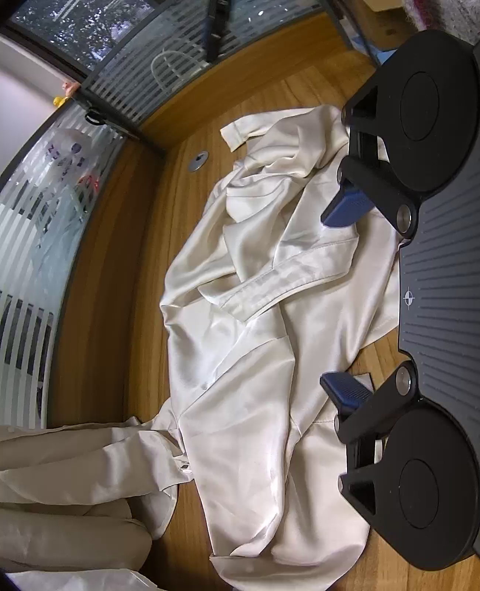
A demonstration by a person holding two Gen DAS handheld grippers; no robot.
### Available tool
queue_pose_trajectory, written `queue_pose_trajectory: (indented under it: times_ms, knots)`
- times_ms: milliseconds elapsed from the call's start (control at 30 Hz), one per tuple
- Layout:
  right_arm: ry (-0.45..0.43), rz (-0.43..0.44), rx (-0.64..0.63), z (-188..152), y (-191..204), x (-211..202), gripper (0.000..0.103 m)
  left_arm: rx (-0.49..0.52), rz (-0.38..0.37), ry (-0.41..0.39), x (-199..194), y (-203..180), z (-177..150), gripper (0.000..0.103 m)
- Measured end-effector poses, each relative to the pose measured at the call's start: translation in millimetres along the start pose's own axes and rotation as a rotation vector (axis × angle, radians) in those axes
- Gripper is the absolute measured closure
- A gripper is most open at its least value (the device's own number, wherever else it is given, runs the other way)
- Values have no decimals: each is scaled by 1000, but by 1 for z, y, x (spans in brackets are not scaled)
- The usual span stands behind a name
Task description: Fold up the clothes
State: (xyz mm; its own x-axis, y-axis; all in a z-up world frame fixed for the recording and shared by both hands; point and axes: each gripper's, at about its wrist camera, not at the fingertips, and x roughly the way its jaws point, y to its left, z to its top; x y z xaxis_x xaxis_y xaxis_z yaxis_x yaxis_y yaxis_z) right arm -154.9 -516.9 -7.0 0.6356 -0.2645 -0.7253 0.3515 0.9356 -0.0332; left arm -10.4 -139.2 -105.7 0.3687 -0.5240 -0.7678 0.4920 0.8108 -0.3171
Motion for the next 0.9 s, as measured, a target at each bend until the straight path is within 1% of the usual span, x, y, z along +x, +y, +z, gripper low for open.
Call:
queue_pose_trajectory:
  times_ms: [67,100,167,267,367,500,667,700,800,867,900]
  knots:
    - [27,45,11,-7,9,11,6,14,13,-1,0,-2,-2,11]
    - [34,67,17,-12,14,15,2,20,22,2,1,-2,-3,11]
    - [27,117,4,-23,27,21,1,34,42,6,3,-2,-6,11]
    - [24,143,-68,-37,53,28,1,55,74,10,6,0,-13,11]
    - [56,219,-122,-48,76,40,1,65,100,26,9,5,-20,11]
    - [88,312,-190,-56,102,55,1,76,116,37,9,9,-27,11]
    - [106,418,-290,-60,132,70,2,68,115,47,8,11,-33,11]
    - [111,430,-308,-59,137,73,4,70,114,49,9,10,-33,11]
    - [143,498,-351,-59,150,83,16,78,106,52,8,8,-34,11]
    - [175,529,-382,-61,160,89,22,86,100,49,7,6,-35,11]
    - [186,535,-397,-62,164,92,29,92,102,47,7,6,-34,11]
